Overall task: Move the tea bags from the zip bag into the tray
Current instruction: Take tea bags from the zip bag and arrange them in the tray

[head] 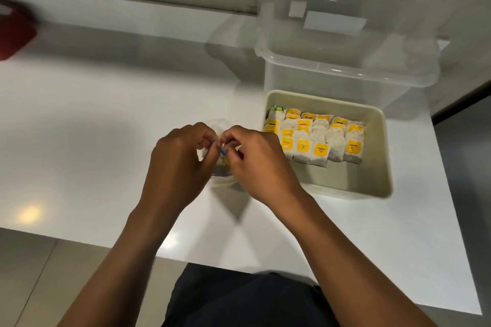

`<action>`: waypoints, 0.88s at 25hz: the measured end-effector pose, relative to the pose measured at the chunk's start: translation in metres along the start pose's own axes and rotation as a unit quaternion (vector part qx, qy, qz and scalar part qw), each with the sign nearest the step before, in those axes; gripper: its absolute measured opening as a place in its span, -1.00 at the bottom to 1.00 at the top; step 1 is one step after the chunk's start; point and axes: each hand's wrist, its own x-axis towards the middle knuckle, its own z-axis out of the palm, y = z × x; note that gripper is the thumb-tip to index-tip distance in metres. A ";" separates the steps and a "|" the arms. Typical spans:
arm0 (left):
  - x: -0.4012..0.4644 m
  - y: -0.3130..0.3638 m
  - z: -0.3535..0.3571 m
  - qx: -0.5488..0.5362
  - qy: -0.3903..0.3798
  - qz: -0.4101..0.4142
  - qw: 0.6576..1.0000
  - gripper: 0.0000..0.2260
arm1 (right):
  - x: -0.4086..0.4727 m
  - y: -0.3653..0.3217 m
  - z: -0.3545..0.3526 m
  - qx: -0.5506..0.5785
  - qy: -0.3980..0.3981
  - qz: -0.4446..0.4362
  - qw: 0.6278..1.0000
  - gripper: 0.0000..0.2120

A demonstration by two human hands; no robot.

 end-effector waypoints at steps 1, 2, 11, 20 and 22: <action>0.000 -0.009 -0.005 0.004 -0.002 0.011 1.000 -0.97 | 0.002 -0.009 0.006 -0.012 0.008 -0.002 1.000 -0.87; 0.001 -0.018 -0.009 0.004 -0.014 0.026 1.000 -0.97 | 0.003 -0.020 0.012 -0.020 0.023 -0.005 1.000 -0.86; 0.005 -0.055 0.018 0.157 -0.305 0.060 0.937 -0.77 | 0.026 -0.017 0.067 -0.210 -0.107 0.118 0.965 -0.70; 0.011 -0.057 0.023 0.196 -0.371 0.020 0.907 -0.79 | 0.035 -0.008 0.094 -0.311 -0.175 0.138 0.924 -0.71; 0.011 -0.057 0.023 0.171 -0.341 -0.001 0.924 -0.79 | 0.036 -0.009 0.100 -0.321 -0.125 0.128 0.930 -0.83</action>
